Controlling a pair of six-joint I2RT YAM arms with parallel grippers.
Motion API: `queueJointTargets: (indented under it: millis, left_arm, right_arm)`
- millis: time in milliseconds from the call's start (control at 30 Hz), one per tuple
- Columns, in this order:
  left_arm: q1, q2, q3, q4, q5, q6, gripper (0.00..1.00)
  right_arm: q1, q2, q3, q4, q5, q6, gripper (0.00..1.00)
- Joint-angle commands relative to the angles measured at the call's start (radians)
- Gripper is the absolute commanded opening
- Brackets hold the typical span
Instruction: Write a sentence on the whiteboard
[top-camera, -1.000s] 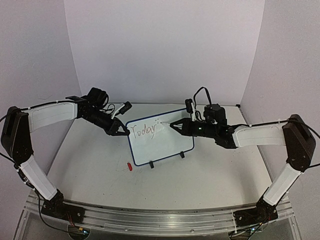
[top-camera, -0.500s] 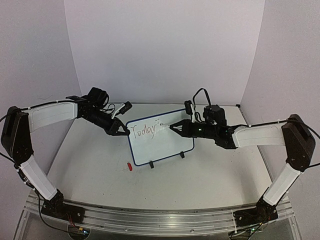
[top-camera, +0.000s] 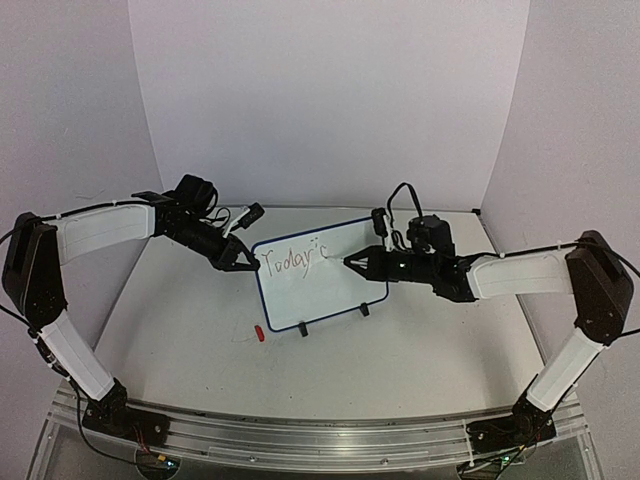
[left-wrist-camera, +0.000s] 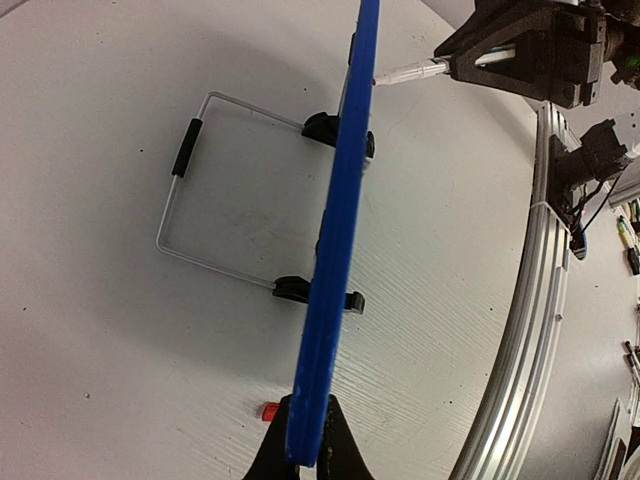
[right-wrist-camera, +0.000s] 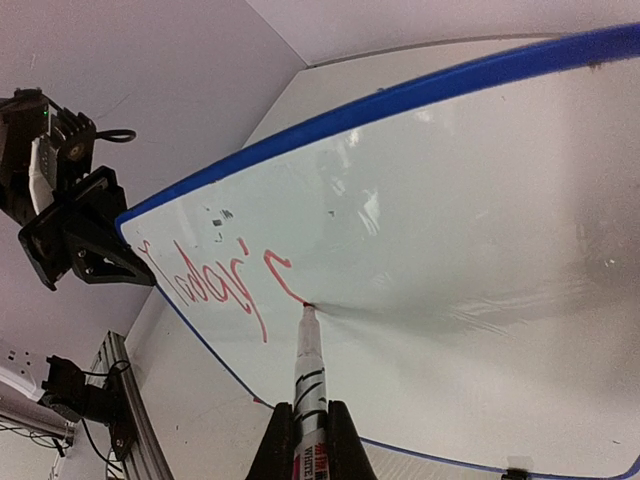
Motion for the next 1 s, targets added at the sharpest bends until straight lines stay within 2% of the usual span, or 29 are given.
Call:
queueJointTargets:
  millis: [0,767,967]
  left_arm:
    - [-0.006,0.027,0.021,-0.016,-0.091,0.038,0.00]
    - [-0.006,0.028,0.023,-0.018,-0.092,0.038,0.00]
    - [-0.006,0.027,0.021,-0.018,-0.093,0.038,0.00]
  right_arm:
    - [-0.005,-0.038,-0.006,-0.029,0.074,-0.019,0.00]
    - [0.020,0.036,0.085,-0.031,-0.010,-0.027,0.00]
    - [0.020,-0.062,0.014,0.054,-0.010,0.017,0.00]
